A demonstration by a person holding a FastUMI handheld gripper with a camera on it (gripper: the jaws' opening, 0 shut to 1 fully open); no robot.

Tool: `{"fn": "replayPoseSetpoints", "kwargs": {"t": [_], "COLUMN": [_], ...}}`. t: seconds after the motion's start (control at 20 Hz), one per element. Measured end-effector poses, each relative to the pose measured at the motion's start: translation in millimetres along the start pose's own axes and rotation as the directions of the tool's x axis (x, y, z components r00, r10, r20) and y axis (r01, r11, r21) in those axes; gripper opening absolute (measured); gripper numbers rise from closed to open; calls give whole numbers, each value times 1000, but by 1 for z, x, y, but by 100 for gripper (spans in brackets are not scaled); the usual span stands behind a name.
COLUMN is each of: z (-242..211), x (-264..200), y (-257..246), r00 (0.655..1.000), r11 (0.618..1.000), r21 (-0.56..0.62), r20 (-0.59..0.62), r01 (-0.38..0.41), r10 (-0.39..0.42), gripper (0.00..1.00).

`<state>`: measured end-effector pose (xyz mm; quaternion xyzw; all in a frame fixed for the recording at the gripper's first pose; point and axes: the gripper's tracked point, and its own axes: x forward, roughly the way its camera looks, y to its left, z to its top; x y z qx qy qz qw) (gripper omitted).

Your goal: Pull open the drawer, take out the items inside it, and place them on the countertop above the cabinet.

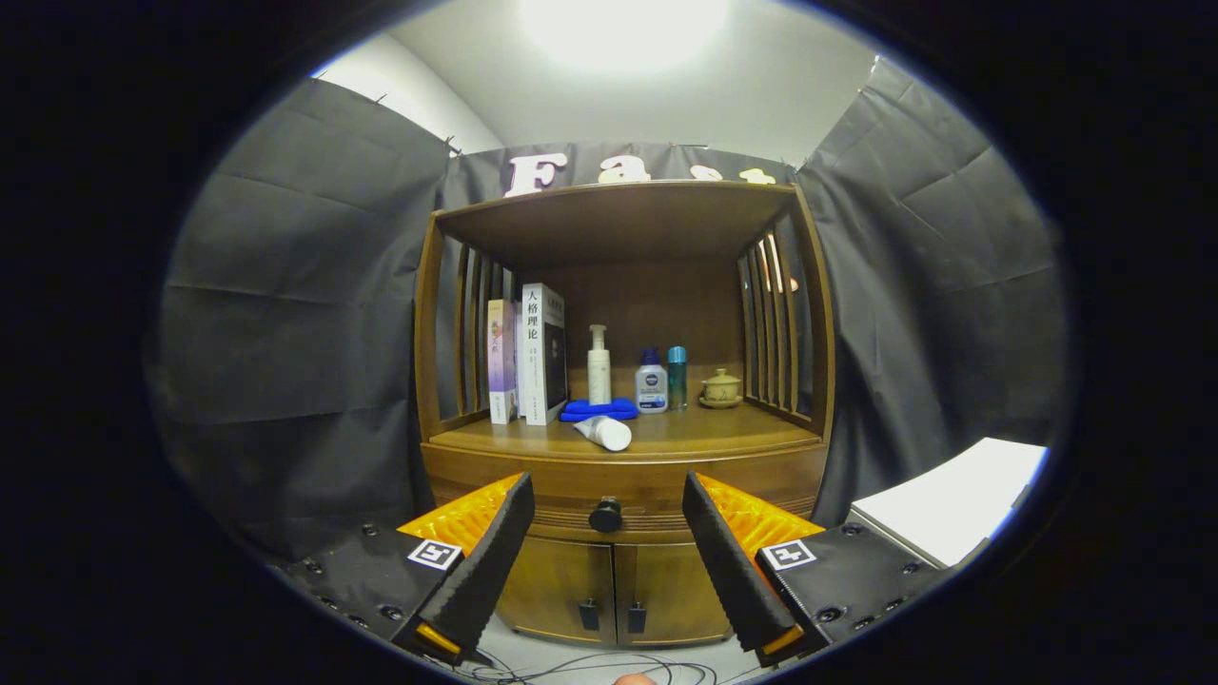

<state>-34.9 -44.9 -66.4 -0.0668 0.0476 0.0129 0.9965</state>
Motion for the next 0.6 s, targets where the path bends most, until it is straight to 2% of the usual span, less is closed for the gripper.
{"fn": "replayPoseSetpoints", "kwargs": {"t": [0.6], "z": [13], "x": [1], "y": [10], "r00": [999], "r11": [999], "r21": [15], "r20": [17], "r01": [-31], "r10": [31], "gripper": [98]}}
